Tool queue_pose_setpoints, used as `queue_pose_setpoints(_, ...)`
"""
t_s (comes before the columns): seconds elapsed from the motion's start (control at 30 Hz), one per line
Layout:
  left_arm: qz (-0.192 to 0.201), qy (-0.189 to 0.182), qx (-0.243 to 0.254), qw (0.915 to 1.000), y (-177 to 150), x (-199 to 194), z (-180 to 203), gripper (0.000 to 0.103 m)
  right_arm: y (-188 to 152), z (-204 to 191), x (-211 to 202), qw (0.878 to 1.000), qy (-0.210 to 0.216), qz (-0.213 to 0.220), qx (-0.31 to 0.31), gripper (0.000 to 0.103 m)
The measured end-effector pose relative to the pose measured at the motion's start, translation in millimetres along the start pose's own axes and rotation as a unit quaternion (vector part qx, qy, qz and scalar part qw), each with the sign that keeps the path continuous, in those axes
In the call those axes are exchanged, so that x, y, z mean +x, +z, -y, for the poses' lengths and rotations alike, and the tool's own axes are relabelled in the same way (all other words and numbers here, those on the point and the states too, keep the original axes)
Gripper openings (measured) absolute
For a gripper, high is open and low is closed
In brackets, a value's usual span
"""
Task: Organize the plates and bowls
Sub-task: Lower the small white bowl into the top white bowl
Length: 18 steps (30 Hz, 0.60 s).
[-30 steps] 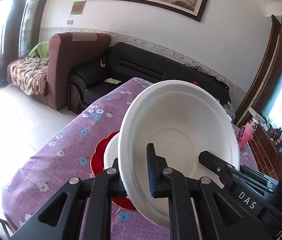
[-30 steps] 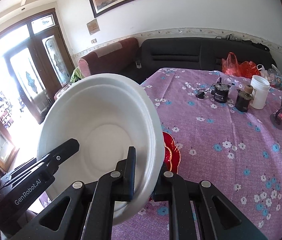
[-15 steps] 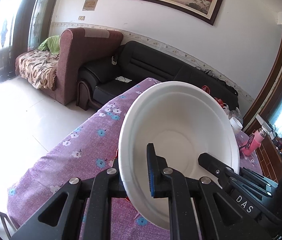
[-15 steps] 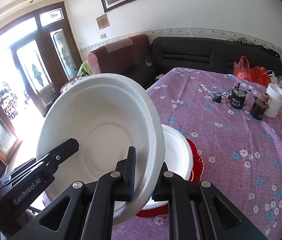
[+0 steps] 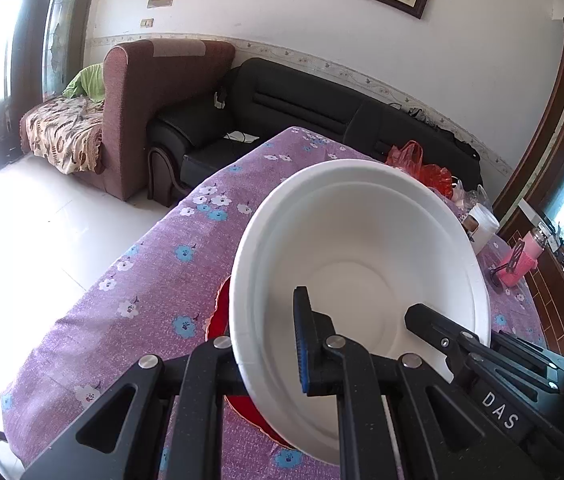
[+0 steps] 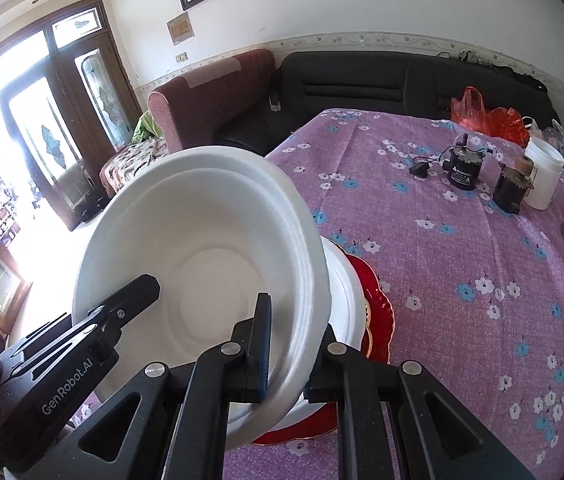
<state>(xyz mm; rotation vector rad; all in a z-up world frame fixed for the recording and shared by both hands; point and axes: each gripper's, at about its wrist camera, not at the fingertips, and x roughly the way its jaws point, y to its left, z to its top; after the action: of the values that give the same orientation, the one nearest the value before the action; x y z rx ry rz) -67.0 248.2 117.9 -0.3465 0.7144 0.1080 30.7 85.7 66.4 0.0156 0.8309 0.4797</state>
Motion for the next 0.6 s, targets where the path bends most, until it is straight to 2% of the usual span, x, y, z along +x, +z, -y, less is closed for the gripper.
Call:
queue_pose_setpoints(0.43,-0.034,0.002,0.001,0.9994,9,30,-7,0.011,9,17,35,0.998,0.012,-0.05,0.045,0.013)
queue_pose_setpoints(0.6,-0.033,0.0,0.002,0.9994,7,28,-7,0.012,7,18,37,0.997,0.012,-0.052,0.047,0.013)
